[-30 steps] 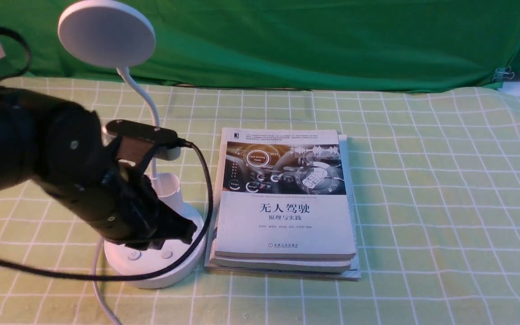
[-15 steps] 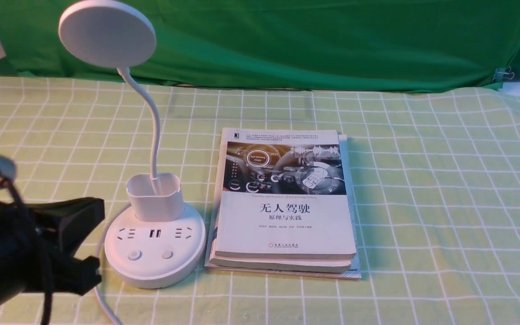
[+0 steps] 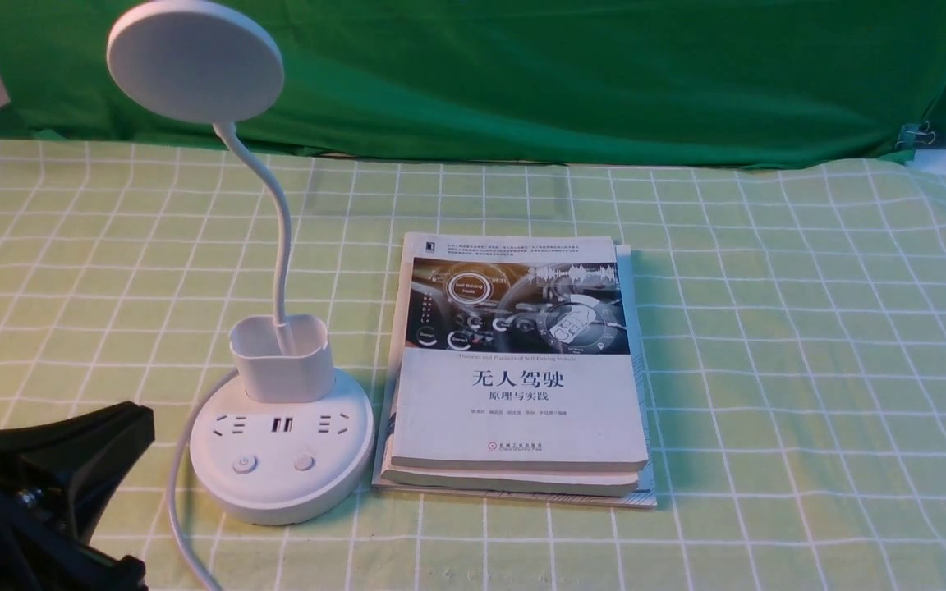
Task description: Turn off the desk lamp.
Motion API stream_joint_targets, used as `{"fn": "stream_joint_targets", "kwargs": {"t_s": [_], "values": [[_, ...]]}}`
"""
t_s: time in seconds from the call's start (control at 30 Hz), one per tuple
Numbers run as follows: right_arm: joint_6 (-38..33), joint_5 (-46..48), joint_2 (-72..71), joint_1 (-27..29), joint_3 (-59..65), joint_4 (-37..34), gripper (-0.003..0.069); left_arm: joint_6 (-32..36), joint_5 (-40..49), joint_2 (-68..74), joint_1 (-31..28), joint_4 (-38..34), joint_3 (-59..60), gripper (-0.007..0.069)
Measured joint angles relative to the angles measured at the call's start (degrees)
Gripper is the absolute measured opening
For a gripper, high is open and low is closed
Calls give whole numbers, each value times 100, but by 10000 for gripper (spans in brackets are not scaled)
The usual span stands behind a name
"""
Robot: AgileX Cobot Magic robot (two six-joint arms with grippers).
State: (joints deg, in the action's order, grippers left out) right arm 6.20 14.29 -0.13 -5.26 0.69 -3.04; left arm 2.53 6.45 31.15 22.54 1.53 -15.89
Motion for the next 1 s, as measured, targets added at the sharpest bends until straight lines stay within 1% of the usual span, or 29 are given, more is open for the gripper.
{"fn": "stream_joint_targets", "kwargs": {"t_s": [0.07,0.17,0.2,0.23,0.3,0.33,0.4,0.47,0.53,0.67,0.73,0.83,1.0], "values": [[0,0,0,0,0,0,238,1,-91,-54,-31,112,41,1],[-4,0,0,0,0,0,238,1,-216,-433,-385,157,189,1],[1,0,0,0,0,0,238,1,-269,-644,-583,157,262,1],[1,0,0,0,0,0,238,1,-269,-688,-627,157,279,1],[4,-10,0,0,0,0,238,1,-367,-1306,-1279,82,564,1],[3,-10,0,0,0,0,238,1,-367,-1354,-1327,75,564,1],[-4,-10,0,0,0,0,238,69,-367,-1918,-1873,-60,874,1],[1,-10,0,0,0,0,238,91,-361,-2333,-2266,-153,1110,1],[1,-10,0,0,0,0,238,97,-361,-2680,-2535,-260,1313,1],[0,-4,0,0,0,0,238,92,-283,-3070,-2706,-370,1617,1],[0,-10,0,0,0,0,238,58,-58,-3108,-2704,-464,1615,1],[1,-1,0,0,0,0,238,46,558,-3125,-2704,-534,1620,1],[0,-1,0,0,0,0,238,46,815,-3125,-2707,-557,1632,1]]}}
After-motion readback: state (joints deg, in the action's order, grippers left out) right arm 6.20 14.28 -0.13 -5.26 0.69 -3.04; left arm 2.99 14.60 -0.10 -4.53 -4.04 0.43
